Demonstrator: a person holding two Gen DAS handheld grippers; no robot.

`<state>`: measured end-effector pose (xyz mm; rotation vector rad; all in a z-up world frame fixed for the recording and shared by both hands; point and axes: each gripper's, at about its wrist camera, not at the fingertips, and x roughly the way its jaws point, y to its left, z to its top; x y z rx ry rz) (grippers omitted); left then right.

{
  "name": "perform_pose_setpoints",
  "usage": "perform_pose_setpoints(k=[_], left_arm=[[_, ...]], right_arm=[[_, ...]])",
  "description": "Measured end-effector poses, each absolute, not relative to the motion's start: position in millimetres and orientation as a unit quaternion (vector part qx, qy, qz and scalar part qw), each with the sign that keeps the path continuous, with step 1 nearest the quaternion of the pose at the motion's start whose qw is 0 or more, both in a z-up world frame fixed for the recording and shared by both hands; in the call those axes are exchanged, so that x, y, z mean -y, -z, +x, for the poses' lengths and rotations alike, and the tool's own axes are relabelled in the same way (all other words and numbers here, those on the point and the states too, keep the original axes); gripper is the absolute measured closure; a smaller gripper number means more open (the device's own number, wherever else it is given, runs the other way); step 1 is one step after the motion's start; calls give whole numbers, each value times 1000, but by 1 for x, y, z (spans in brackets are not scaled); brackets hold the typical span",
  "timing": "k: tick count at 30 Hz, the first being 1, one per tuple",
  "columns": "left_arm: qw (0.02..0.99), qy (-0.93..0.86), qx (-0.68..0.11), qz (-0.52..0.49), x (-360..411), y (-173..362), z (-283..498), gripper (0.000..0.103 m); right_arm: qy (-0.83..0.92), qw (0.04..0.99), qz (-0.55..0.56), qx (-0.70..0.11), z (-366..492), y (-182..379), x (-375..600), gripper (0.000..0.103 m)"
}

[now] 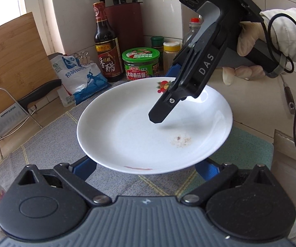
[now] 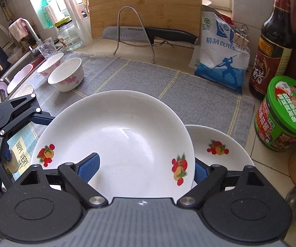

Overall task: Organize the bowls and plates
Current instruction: 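Lift and carry the fruit-print plate with both tools toward the plate stack, then lower the fruit-print plate with both tools onto the stacked white plates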

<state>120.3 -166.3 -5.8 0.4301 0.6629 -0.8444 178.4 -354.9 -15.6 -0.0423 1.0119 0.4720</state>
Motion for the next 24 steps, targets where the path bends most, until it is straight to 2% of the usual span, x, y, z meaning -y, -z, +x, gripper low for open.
perform_pose_setpoints(k=[24], left_arm=[[818, 424, -322, 217, 197, 14, 127, 2]], right_arm=[[-193, 852, 14, -486, 165, 33, 393, 9]])
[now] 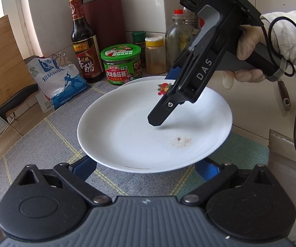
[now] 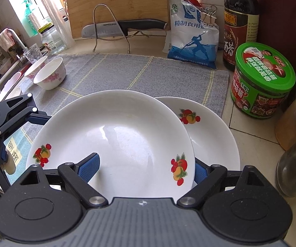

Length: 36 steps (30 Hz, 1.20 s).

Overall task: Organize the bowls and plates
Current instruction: 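Lower the fruit-print plate with both tools onto the stacked white plates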

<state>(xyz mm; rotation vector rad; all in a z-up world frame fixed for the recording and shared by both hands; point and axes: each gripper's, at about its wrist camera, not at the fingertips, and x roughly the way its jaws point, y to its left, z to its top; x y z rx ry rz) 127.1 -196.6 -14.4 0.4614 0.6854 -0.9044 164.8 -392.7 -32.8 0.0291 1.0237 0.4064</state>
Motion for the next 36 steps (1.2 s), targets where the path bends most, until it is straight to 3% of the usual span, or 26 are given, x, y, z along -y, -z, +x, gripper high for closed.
perform_pose_setpoints(k=[36], left_arm=[[810, 435, -324, 225, 210, 20, 140, 2]], right_arm=[[-161, 847, 10, -506, 165, 45, 406, 7]])
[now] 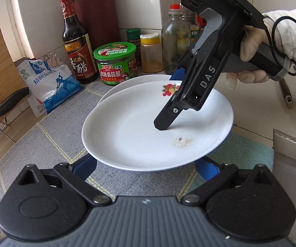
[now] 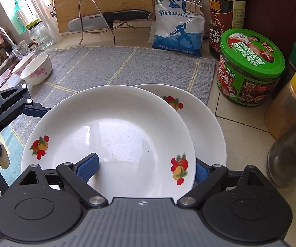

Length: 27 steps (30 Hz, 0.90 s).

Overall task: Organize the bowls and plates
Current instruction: 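Lower the fruit-print plate with both tools onto the stacked white plates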

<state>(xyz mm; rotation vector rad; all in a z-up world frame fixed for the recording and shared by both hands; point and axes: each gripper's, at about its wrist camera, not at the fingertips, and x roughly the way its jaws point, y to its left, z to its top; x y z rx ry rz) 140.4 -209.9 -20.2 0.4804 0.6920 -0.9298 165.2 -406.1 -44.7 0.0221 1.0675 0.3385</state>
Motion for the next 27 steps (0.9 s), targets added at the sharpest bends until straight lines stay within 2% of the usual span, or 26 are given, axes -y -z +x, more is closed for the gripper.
perform_pose_setpoints(k=[27], left_arm=[[804, 446, -310, 244, 217, 24, 146, 2]], right_arm=[[-143, 851, 16, -504, 147, 30, 413, 3]])
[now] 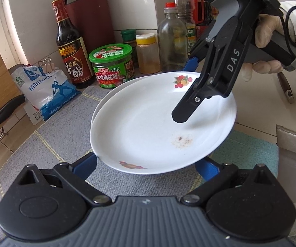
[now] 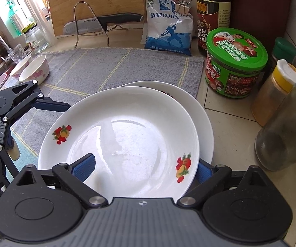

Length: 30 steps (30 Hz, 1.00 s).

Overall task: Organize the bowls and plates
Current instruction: 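Lower the fruit-print plate with both tools onto the stacked white plates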

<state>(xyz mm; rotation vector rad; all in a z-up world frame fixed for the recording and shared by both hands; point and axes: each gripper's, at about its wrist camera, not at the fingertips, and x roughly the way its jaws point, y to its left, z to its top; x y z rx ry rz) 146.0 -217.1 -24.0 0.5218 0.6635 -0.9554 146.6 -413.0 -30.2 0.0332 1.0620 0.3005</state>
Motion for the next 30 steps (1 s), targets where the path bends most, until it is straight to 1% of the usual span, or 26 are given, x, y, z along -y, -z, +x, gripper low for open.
perform_pose_setpoints(k=[13, 30], left_arm=[[803, 451, -307, 241, 218, 25, 148, 1], [806, 448, -304, 240, 214, 25, 143, 1]], right_arm=[[-135, 857, 24, -496, 138, 24, 416, 0], [-95, 858, 7, -504, 128, 24, 412, 0]])
